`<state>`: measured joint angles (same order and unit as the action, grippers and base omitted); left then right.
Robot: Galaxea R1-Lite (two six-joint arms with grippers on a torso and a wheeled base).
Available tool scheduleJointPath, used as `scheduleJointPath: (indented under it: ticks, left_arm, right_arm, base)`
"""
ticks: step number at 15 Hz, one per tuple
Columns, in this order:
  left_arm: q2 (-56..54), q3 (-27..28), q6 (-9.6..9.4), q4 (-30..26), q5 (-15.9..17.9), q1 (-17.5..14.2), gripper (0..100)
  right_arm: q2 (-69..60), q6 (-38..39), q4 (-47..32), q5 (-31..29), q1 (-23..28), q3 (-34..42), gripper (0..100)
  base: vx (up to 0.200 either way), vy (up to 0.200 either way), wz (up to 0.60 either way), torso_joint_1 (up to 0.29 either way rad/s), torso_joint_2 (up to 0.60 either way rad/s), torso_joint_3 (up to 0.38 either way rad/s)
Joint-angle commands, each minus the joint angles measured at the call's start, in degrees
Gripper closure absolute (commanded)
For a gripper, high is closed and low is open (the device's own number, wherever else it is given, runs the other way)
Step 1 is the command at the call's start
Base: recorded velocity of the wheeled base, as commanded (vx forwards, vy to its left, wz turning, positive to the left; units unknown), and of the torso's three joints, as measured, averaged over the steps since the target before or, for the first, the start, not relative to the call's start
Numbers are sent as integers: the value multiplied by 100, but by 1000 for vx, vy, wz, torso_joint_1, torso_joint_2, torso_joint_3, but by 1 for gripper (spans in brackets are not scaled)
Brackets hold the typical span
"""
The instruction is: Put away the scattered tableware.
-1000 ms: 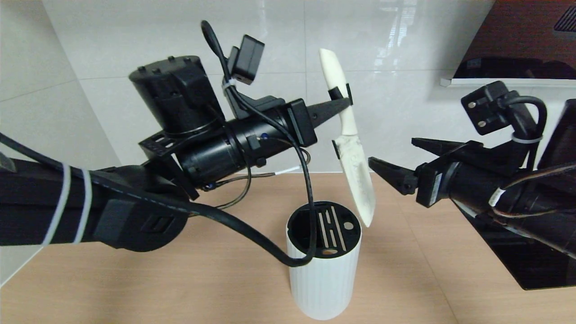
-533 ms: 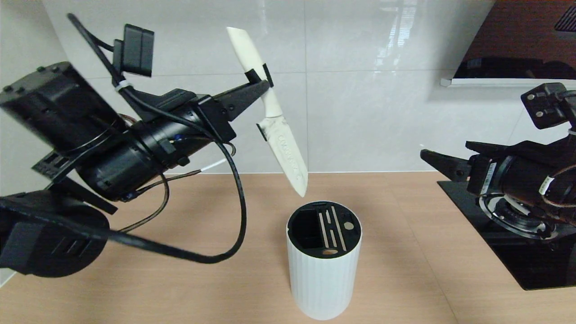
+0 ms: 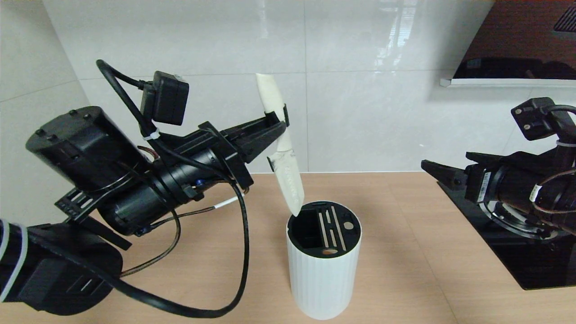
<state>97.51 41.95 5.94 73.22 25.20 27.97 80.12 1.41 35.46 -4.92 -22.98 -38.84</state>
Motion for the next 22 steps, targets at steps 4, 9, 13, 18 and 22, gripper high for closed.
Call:
scheduleJointPath:
  ticks: [4,9,13,18,22]
  left_arm:
    - [-329,-73,4,35,-103,359,100]
    - [-198,-319,-5,35,-103,578,100]
    - [163,-363,-5,61,-103,587,100]
    - [207,-503,-198,70,-103,587,100]
    - [242,-767,-216,70,-94,587,100]
  right_arm:
    - [92,-10,5,0,-5,34,0]
    - [127,-10,5,0,-5,52,0]
    - [118,-10,5,0,-5,61,0]
    - [118,-18,5,0,-5,87,0]
    - [127,-18,5,0,-5,96,0]
  base:
    - [0,0,0,0,0,0]
    - [0,0,0,0,0,0]
    - [0,0,0,0,0,0]
    - [0,0,0,0,0,0]
    - [0,0,0,0,0,0]
